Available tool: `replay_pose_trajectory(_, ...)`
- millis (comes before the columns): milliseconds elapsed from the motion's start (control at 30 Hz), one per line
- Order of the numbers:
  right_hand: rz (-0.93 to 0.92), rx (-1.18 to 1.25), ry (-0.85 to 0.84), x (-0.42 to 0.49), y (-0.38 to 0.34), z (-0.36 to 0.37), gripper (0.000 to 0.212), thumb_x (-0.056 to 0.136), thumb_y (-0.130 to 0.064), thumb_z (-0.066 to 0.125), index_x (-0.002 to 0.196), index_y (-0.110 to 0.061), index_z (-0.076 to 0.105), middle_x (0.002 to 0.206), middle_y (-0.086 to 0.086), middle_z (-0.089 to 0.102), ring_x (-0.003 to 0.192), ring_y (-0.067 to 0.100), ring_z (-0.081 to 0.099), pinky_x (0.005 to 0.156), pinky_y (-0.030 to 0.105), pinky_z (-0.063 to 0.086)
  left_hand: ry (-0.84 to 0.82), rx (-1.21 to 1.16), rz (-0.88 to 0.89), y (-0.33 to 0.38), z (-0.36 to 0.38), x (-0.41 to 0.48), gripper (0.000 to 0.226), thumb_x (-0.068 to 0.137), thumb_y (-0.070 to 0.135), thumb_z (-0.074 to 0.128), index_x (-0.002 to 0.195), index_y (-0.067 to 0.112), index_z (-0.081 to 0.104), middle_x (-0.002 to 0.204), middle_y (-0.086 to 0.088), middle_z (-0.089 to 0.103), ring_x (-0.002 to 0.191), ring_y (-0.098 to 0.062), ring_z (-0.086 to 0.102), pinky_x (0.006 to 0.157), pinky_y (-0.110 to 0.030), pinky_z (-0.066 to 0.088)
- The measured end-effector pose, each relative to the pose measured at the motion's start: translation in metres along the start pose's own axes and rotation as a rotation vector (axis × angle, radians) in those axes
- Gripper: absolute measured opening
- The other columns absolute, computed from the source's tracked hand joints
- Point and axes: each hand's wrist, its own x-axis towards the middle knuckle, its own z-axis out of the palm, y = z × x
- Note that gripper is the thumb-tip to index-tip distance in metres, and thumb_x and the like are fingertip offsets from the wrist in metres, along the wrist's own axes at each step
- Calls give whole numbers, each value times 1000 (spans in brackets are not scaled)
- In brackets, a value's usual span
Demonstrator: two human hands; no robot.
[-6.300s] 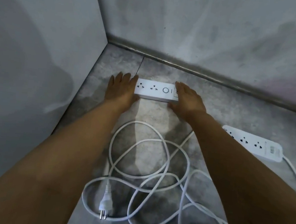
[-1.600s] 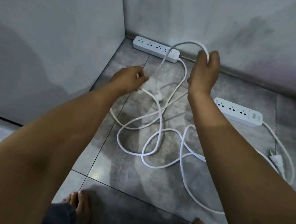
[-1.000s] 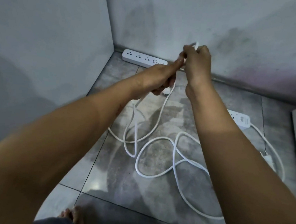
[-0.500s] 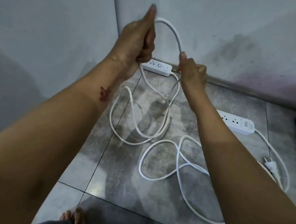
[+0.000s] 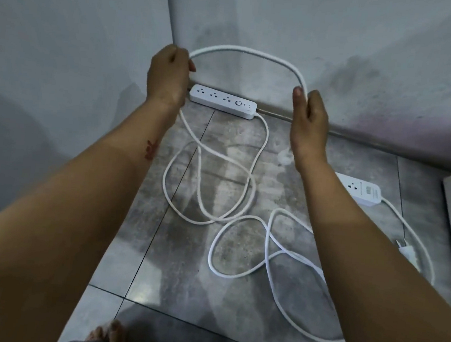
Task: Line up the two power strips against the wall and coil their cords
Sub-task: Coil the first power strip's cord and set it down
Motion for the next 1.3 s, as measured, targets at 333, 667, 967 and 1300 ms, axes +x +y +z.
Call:
replay_pose_trajectory(333,-136,-84,-239,-8,-5,12,44,96,-33,58,65,-25,28,58,-9,30,51,2,29,54,27,23,-380,607,525,-6,34,-20,40,100,45,37,102,18,67,100,-6,70,98,-28,61,84,-37,46)
replay_pose_trajectory(667,142,-41,-393,-8,15,-3,24,94,-21,61,71,-17,58,62,-2,55,46,4,53,55,22,48,-183,406,382,-31,35,-14,47,96,43,56,64,21,29,58,2,35,63,-13,32,52,-17,29)
replay_pose_trajectory(967,33,-159,-264,-2,14,-5,33,96,-30,56,63,-23,57,50,-8,41,53,6,37,60,28,29,-198,370,248,-57,24,-6,47,95,47,56,64,17,37,61,2,39,63,-14,37,56,-22,30)
replay_pose_trajectory(1300,503,523,-25,2,12,0,29,99,-14,50,70,-15,52,55,0,41,39,8,36,49,23,37,-431,153,19,-95,22,-21,33,105,32,39,85,13,58,64,-4,49,56,-13,47,56,-21,44)
